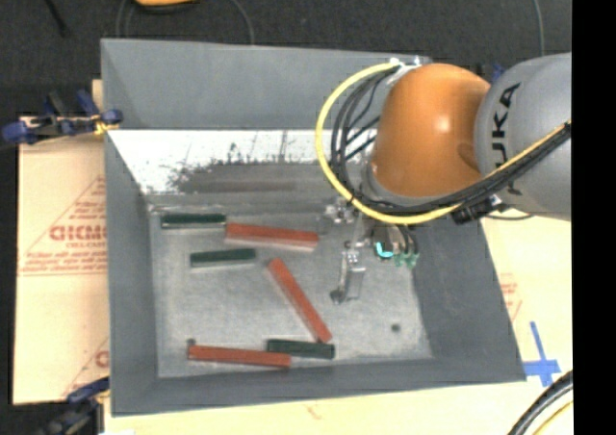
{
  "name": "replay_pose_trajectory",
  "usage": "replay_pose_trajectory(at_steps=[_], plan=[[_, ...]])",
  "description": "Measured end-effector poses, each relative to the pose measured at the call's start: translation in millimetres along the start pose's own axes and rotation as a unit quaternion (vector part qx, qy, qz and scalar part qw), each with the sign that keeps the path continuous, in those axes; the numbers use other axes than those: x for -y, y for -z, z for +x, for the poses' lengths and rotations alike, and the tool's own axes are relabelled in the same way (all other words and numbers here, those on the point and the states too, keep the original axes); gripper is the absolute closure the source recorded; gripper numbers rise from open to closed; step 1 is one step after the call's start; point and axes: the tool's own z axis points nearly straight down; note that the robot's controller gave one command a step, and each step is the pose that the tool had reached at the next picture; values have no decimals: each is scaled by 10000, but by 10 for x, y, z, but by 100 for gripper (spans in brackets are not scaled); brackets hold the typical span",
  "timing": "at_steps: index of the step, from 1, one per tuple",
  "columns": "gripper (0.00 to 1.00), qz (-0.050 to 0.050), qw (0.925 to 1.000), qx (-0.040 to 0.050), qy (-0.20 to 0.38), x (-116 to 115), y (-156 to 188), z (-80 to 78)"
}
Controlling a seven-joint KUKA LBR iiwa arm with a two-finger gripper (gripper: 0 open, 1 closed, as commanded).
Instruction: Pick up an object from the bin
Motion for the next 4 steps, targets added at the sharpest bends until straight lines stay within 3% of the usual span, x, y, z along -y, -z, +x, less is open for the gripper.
replay_pose_trajectory(at_steps=[2,3,4], plan=[[0,-3,10000,47,0,-4,22,-15],[0,0,9998,-34,176,225,-307,-194],[0,11,9999,101,124,162,-70,-470]])
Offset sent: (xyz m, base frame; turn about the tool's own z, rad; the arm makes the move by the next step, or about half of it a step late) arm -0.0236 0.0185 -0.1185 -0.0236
